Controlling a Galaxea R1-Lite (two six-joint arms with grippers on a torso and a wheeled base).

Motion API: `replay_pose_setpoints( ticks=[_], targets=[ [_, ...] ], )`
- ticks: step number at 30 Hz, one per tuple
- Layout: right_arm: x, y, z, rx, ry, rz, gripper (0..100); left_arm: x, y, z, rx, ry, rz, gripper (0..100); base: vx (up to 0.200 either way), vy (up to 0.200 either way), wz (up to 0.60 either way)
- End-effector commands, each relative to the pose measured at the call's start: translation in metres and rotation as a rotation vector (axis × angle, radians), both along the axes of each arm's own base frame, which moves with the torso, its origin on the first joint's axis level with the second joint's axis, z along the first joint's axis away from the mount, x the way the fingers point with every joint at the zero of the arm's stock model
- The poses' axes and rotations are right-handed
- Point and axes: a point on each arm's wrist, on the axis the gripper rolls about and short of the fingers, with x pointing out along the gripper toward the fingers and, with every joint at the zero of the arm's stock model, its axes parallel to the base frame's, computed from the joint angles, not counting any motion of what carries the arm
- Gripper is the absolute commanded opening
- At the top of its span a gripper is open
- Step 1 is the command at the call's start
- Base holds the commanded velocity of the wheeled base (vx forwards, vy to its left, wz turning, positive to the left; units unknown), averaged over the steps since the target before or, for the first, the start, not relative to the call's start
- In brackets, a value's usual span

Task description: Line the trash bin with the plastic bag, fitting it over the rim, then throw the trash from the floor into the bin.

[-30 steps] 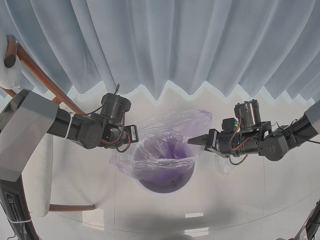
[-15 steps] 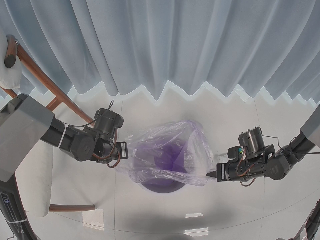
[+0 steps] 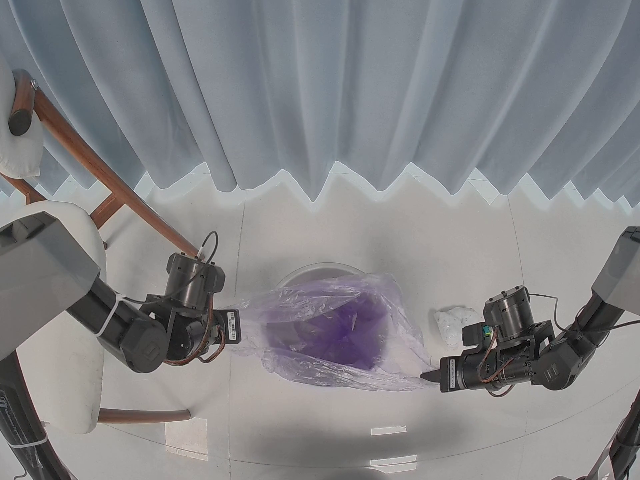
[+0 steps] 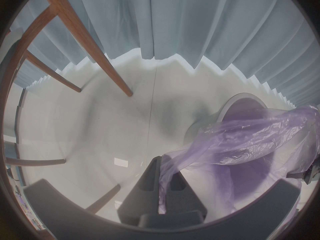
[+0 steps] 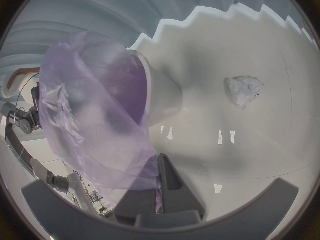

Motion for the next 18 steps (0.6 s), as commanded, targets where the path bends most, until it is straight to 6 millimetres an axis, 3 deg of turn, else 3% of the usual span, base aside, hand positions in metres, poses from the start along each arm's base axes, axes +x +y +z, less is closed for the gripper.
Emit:
replay_pose_setpoints(
  ticks=[1,10,18],
  targets=[
    [-0.004,-0.002,-0.022,-0.041,0.046,-0.012,0,-0.013,0.008,-0.03,0.051,0.042,-0.016,0,0.0,0.0,0.0],
    [-0.018,-0.007,-0.036,-0.069,0.047,0.022,0,-0.033,0.012,-0.043,0.045,0.004,-0.056,0,0.0,0.0,0.0],
    [-0.015,-0.001,-0.055,-0.121,-0.024,0.034,0,-0.035,0.021,-0.075,0.095,-0.043,-0.085,0,0.0,0.0,0.0]
  ],
)
